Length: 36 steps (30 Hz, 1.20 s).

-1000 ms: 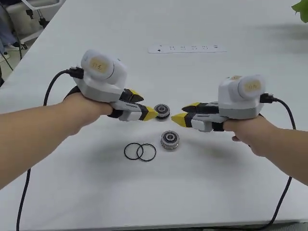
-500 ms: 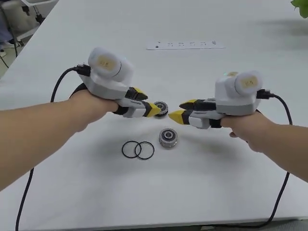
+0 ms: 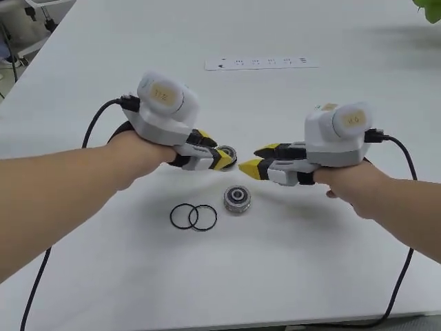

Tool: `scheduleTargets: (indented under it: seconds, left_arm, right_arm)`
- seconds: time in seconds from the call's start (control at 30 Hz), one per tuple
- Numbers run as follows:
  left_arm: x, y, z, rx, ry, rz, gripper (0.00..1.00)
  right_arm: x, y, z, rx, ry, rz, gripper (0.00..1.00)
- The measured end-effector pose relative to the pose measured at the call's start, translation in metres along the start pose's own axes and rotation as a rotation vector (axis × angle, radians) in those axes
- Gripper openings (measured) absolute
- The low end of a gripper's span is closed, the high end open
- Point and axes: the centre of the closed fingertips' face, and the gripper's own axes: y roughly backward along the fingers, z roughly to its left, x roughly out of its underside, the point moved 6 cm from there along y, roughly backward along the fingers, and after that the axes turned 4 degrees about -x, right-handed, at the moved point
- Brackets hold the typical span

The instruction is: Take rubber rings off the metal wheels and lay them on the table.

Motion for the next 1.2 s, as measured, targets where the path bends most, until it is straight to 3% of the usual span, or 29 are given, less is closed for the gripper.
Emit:
scheduleTargets:
  seconds: [0.5, 1.1, 1.2]
  left_arm:
    - [0.001, -0.007, -0.002, -0.003, -0.047, 0.012, 0.13]
    - [0.002, -0.007, -0.002, -0.015, -0.006, -0.008, 0.13]
    - [0.002, -0.008, 0.002, -0.027, 0.029, -0.012, 0.1]
  right_arm:
    - [0.001, -0.002, 0.0, 0.001, -0.001, 0.002, 0.27]
    - [-0.001, -0.023, 0.009, -0.018, 0.012, 0.009, 0.26]
    - [-0.001, -0.023, 0.007, -0.018, 0.013, 0.008, 0.26]
